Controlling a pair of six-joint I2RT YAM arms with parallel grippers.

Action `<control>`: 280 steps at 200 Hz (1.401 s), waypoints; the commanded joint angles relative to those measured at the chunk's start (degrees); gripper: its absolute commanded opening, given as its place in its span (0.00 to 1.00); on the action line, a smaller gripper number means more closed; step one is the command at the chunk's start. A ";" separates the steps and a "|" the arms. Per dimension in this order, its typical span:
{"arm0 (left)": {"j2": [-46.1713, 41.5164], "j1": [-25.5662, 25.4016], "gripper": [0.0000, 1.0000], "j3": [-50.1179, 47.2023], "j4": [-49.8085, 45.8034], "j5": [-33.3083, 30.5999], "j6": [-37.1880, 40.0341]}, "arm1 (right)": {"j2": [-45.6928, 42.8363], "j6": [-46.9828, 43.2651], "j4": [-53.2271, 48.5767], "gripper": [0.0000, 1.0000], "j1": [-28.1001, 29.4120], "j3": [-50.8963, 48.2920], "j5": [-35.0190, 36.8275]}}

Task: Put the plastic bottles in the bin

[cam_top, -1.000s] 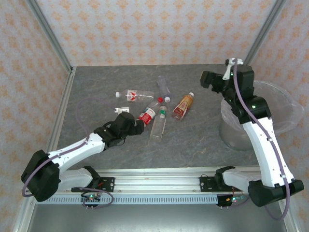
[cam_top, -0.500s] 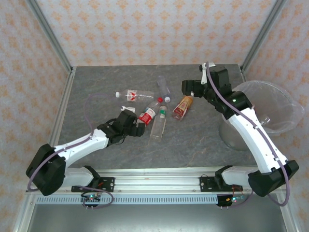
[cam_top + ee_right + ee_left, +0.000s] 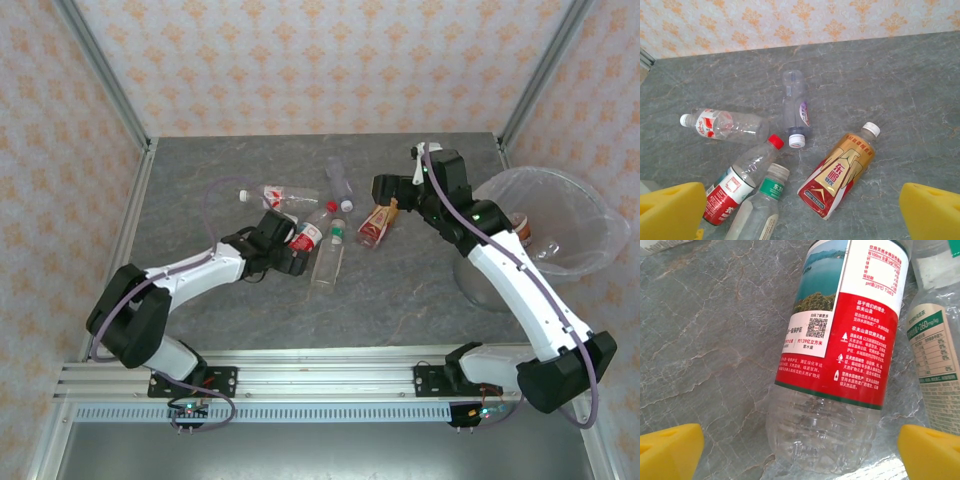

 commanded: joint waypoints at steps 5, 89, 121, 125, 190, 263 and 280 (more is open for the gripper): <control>3.83 0.62 1.00 4.43 -3.22 0.92 1.78 | -0.95 0.90 1.70 0.99 0.31 0.11 0.27; 12.27 0.67 0.99 8.39 -0.81 3.07 3.04 | -0.96 1.17 1.53 0.99 0.27 -1.68 0.48; 15.98 0.43 0.91 11.22 -2.25 2.48 3.74 | -1.00 1.18 1.53 0.99 0.29 -1.89 1.18; 16.36 0.41 0.90 11.43 -2.26 2.46 3.87 | -1.05 1.21 1.53 0.99 0.30 -1.96 1.15; 16.98 -0.22 0.79 10.67 -0.92 0.52 2.64 | -0.99 1.90 1.53 0.99 0.29 -2.06 1.45; 12.78 -0.23 0.73 6.04 3.37 -1.94 0.96 | -0.97 3.16 3.50 0.99 0.30 -3.08 1.42; 12.44 -0.19 0.71 5.62 3.45 -2.12 0.91 | -2.86 3.23 4.91 0.99 0.24 -3.96 1.28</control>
